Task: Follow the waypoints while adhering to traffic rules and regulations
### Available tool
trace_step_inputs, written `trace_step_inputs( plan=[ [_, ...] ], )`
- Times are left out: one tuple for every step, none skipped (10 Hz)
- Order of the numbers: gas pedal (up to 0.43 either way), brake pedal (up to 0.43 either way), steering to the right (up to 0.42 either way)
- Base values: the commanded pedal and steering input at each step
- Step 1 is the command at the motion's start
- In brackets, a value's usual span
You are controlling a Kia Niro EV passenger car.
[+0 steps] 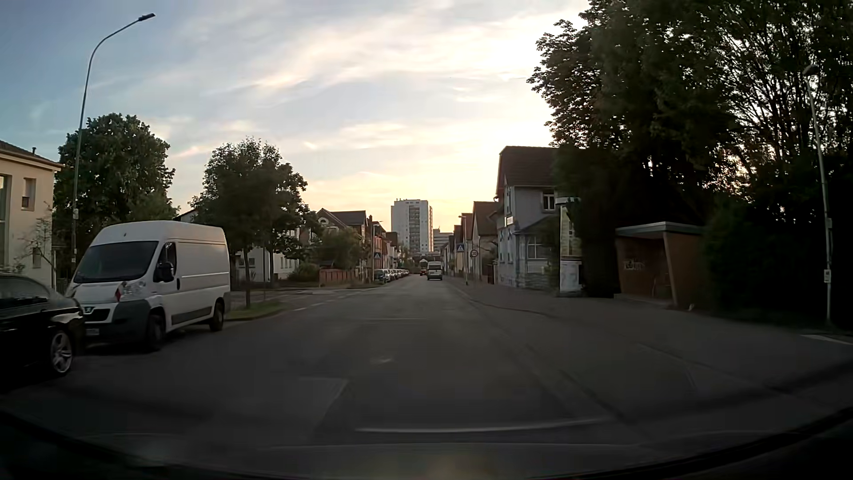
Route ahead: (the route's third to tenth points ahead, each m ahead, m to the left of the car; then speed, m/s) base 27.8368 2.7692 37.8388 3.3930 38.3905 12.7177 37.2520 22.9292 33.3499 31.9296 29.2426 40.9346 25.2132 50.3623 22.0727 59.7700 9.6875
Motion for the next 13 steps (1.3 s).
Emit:
trace_step_inputs(
  plan=[
    [0.0, 0.207, -0.001],
    [0.0, 0.207, -0.001],
    [0.0, 0.207, -0.001],
    [0.0, 0.207, -0.001],
    [0.0, 0.207, -0.001],
    [0.0, 0.207, -0.001],
    [0.0, 0.207, -0.001],
    [0.0, 0.207, -0.001],
    [0.0, 0.207, -0.001],
    [0.0, 0.207, 0.0],
    [0.0, 0.207, 0.003],
    [0.0, 0.213, 0.003],
    [0.0, 0.207, 0.003]
  ],
)
